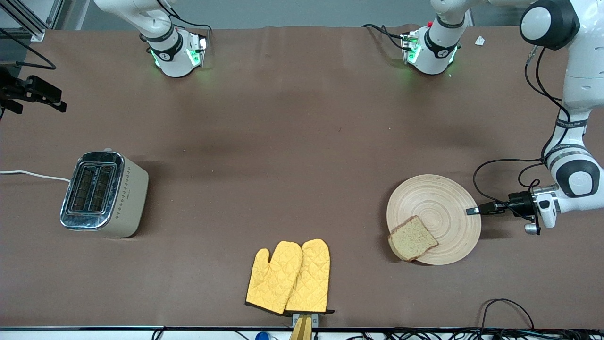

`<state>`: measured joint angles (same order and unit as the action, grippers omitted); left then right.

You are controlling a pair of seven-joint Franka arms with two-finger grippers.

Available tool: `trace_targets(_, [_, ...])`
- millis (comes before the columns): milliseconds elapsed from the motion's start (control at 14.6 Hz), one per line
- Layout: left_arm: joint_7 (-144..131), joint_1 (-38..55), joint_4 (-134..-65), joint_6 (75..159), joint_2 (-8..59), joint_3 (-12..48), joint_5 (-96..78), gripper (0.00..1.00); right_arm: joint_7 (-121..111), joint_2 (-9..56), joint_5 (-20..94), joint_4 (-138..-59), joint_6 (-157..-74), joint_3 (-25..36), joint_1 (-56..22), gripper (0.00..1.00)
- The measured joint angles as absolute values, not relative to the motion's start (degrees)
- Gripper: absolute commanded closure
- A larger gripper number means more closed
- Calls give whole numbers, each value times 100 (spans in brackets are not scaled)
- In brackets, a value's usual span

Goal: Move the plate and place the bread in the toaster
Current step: 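Push the wooden plate with the left gripper toward the table middle, then push the plate further with the left gripper while the right gripper reaches the bread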

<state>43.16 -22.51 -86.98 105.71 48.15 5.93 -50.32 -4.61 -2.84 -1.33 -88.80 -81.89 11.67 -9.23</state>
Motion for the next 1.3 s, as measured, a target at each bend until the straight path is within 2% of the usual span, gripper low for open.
trace_targets(823, [3421,-2160,-8641,10083,4809,1788,-4933,100,-463,-283,318,-8926,-8122,1369,-1049,0])
trace_targets(1165, [3405,-1499,-8825,10072,4812,1938,-4931,100,-321,-35,414,-8901,-8295,1369,-1083,0])
trace_targets(1302, [3404,-1129,-8869,10083,4815,1941,-4931,100,-232,245,761,-8882,-8690,1366,-1094,0])
